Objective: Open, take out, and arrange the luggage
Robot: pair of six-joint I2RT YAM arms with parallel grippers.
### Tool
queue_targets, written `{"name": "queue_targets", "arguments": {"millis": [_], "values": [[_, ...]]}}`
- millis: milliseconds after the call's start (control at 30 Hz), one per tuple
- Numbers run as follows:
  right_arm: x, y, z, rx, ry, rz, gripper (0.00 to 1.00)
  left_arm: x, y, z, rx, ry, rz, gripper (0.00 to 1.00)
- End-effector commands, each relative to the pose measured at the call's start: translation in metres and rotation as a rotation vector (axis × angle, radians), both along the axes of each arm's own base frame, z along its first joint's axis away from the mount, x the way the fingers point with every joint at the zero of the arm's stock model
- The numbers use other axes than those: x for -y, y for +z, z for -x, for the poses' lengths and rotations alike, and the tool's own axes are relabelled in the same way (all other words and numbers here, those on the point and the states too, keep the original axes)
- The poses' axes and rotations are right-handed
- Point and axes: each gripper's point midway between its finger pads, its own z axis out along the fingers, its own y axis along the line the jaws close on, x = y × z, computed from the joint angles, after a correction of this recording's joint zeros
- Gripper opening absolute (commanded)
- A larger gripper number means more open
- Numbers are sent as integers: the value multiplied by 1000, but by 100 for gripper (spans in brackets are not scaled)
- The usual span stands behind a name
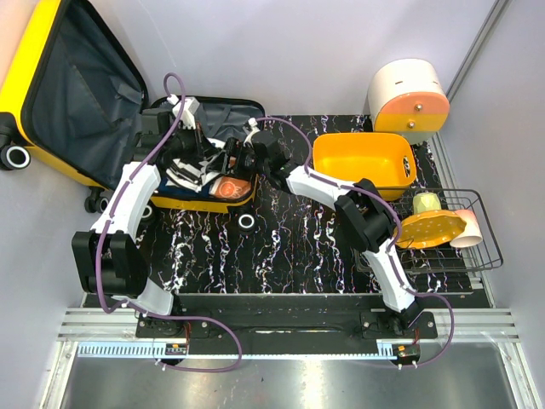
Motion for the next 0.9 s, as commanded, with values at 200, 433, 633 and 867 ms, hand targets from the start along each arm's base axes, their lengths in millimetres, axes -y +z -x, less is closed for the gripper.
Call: {"name": "queue_targets", "arguments": {"millis": [200,433,633,867], "values": [[-19,42,-8,50,-27,-183,94,17,16,-3,18,-47,98,0],[-17,62,8,113,53,-240,98,17,17,-1,21,-58,110,0],[-16,56,1,119,17,-218,99,21,18,1,13,-86,123,0],[-17,39,-15,109,-48,-192,77,17,15,2,15,-104,74,8]]}}
